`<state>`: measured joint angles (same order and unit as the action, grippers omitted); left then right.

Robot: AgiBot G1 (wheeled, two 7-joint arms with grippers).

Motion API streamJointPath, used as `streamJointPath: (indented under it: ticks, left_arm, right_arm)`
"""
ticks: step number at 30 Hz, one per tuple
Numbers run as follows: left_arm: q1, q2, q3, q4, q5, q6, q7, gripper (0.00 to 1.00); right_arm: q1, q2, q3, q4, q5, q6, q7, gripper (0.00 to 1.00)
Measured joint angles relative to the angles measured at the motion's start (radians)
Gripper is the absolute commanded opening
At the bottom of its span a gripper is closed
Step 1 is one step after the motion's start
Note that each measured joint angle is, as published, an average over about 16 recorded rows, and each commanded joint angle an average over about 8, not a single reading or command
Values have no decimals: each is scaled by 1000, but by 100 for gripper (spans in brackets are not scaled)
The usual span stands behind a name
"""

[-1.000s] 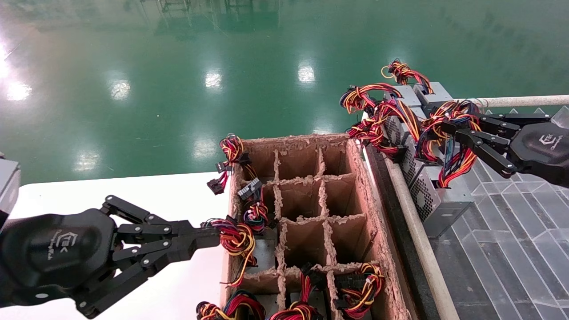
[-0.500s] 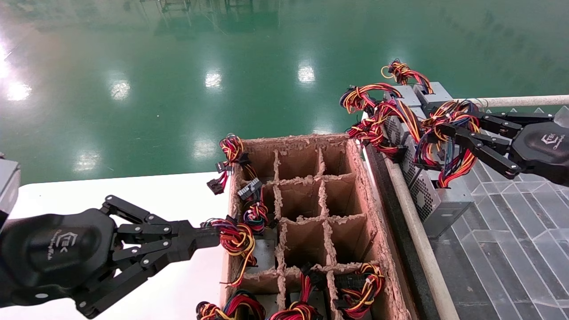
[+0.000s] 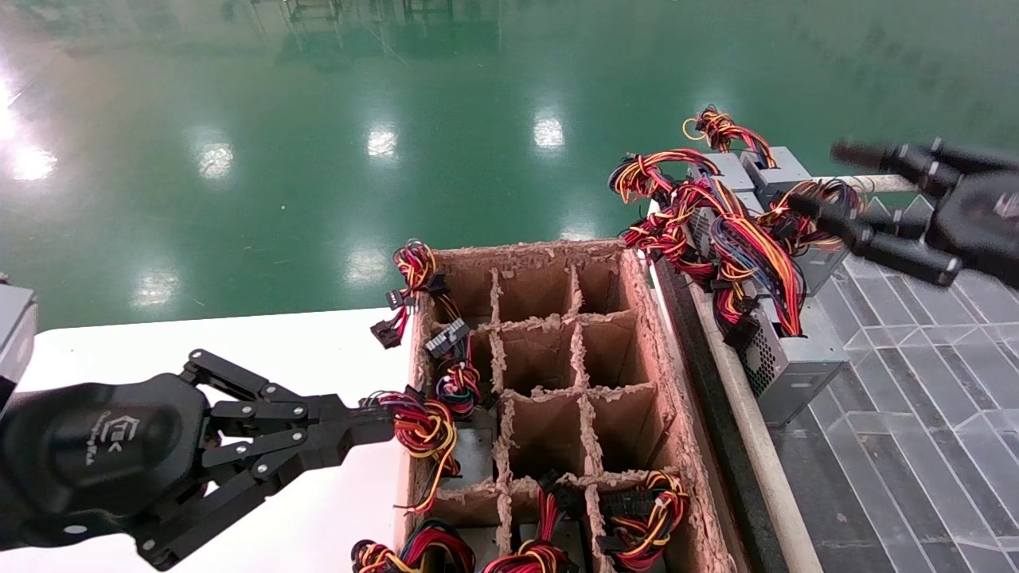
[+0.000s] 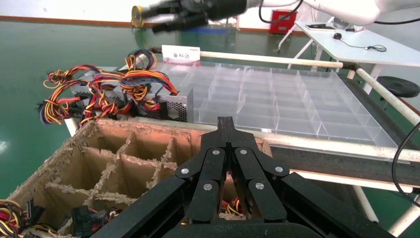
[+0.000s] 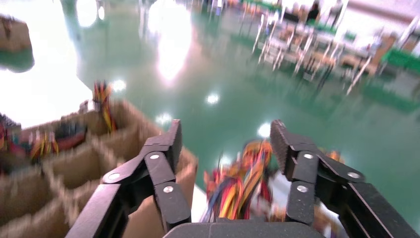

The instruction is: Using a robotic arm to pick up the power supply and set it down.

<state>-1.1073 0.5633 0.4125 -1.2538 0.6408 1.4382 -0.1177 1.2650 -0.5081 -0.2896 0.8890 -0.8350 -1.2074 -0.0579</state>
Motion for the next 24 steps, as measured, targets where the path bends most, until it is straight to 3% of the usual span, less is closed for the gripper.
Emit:
streamJointPath:
  ticks: [12,13,20,21,24]
  left_arm:
    - [0,0,0,0,0,0,0,0]
    - [0,0,0,0,0,0,0,4]
    - [0,0,0,0,0,0,0,91]
    - [0,0,0,0,0,0,0,100]
    - [0,0,0,0,0,0,0,100]
  right_arm:
    - [35,-37,35,14,45,4,-23,100]
    - [34,-39,35,17,46,1,-21,100]
    - [13,-46,34,56,54,-28,4,100]
    - [9,-48,34,63,55,-33,9,100]
    - [-3,-51,32,83,58,-48,23,100]
